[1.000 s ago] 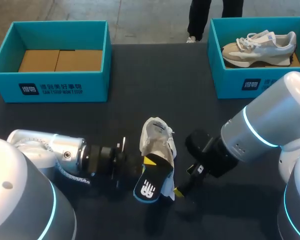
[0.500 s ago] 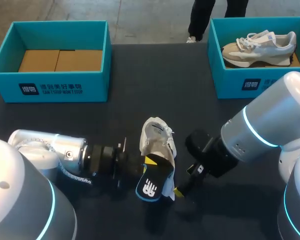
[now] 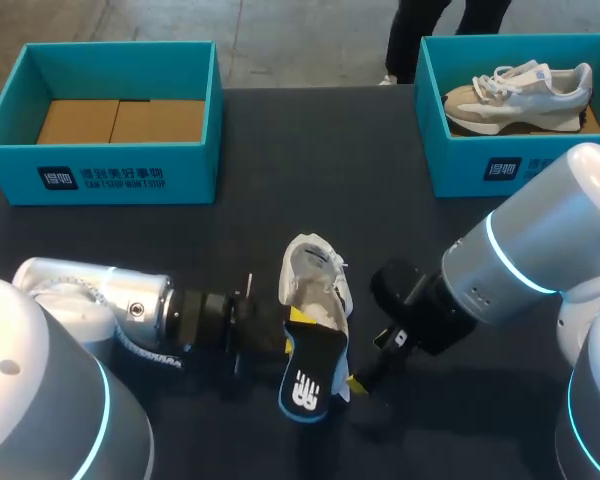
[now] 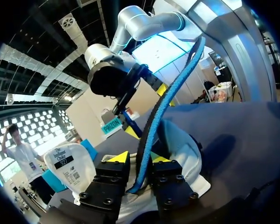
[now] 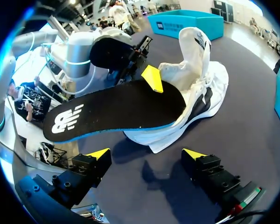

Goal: Take the shoe out of the shoebox, open the shoe tongue, remove and reinsert the insole, then place the shoe into the shoebox

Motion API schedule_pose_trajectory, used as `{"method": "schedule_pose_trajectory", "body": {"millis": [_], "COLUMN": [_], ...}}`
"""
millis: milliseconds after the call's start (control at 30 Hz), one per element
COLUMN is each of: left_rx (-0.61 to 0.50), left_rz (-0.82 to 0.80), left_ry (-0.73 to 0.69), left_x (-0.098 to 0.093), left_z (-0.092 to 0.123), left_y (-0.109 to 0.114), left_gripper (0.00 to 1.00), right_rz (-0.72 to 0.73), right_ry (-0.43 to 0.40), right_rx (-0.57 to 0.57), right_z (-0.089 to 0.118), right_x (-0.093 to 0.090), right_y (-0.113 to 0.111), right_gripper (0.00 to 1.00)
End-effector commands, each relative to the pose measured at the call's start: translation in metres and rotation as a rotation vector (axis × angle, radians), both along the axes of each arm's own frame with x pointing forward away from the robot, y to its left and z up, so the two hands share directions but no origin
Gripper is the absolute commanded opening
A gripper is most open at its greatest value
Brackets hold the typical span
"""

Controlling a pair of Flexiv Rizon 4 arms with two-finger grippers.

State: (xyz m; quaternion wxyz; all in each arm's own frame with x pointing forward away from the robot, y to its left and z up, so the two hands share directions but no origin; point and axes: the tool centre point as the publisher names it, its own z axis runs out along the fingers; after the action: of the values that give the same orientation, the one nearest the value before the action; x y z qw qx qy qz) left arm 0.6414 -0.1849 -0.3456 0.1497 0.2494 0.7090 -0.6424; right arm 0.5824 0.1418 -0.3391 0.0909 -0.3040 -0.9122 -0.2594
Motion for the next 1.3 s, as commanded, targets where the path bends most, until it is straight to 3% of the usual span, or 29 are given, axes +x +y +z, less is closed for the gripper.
{"method": "schedule_pose_trajectory", "body": {"millis": [33,633,1300], "left_rx": [0.011,0.085,0.186], "left_rz": [0.010,0.057,0.091], "left_ry": [-0.006,-0.096,-0.125], "left_x": [-0.008,-0.027,-0.029], "left_z": [0.003,0.028,0.032], "left_y": [0.002,0.003,-0.012], "left_gripper": [0.36,0.30,0.24], "right_rz": [-0.002,-0.002,-0.002], "right_ry": [-0.002,-0.002,-0.002], "right_rx": [0.001,0.001,0.001], "right_z": [-0.001,-0.001,-0.001], "right_x": [-0.001,-0.001,-0.001], "right_y": [0.000,0.000,0.000], "right_gripper": [1.00,1.00,1.00]}}
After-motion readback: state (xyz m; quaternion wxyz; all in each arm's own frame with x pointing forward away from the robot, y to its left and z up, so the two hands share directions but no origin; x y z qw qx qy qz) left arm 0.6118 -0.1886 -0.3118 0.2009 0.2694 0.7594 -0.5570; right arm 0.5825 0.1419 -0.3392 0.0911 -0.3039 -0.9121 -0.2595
